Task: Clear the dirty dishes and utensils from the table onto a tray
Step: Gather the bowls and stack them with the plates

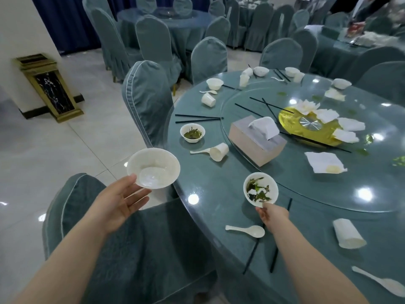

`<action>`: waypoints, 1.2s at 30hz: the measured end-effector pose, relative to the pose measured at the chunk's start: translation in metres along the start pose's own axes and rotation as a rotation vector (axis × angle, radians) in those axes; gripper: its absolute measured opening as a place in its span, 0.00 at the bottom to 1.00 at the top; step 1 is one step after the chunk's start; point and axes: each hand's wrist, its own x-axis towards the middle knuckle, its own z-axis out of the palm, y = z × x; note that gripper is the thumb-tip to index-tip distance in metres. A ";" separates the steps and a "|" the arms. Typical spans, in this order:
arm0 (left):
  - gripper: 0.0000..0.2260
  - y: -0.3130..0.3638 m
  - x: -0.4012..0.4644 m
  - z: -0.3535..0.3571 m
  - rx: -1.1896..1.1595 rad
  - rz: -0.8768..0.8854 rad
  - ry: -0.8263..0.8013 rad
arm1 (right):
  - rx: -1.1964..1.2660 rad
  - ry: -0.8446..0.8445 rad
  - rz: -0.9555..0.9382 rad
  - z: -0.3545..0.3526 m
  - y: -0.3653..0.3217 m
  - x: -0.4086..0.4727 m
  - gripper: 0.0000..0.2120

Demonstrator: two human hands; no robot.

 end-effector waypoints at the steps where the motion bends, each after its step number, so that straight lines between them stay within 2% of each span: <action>1: 0.13 0.002 0.002 -0.003 -0.001 0.000 -0.009 | -0.009 -0.014 -0.013 0.003 0.002 -0.007 0.08; 6: 0.18 0.018 0.006 -0.024 0.005 0.012 -0.094 | -0.032 -0.123 -0.117 0.028 0.014 -0.061 0.03; 9: 0.22 0.034 0.000 -0.044 0.035 0.035 -0.167 | -0.008 -0.202 -0.185 0.050 0.021 -0.112 0.04; 18: 0.11 0.079 -0.022 -0.139 0.114 0.103 -0.274 | -0.043 -0.447 -0.358 0.138 0.062 -0.283 0.06; 22: 0.11 0.098 -0.027 -0.176 0.126 0.119 -0.261 | -0.128 -0.554 -0.388 0.187 0.089 -0.332 0.06; 28: 0.10 0.129 -0.015 -0.213 0.125 0.136 -0.276 | -0.272 -0.606 -0.395 0.257 0.106 -0.364 0.06; 36: 0.11 0.180 0.052 -0.251 0.133 0.129 -0.240 | -0.336 -0.597 -0.435 0.368 0.115 -0.347 0.05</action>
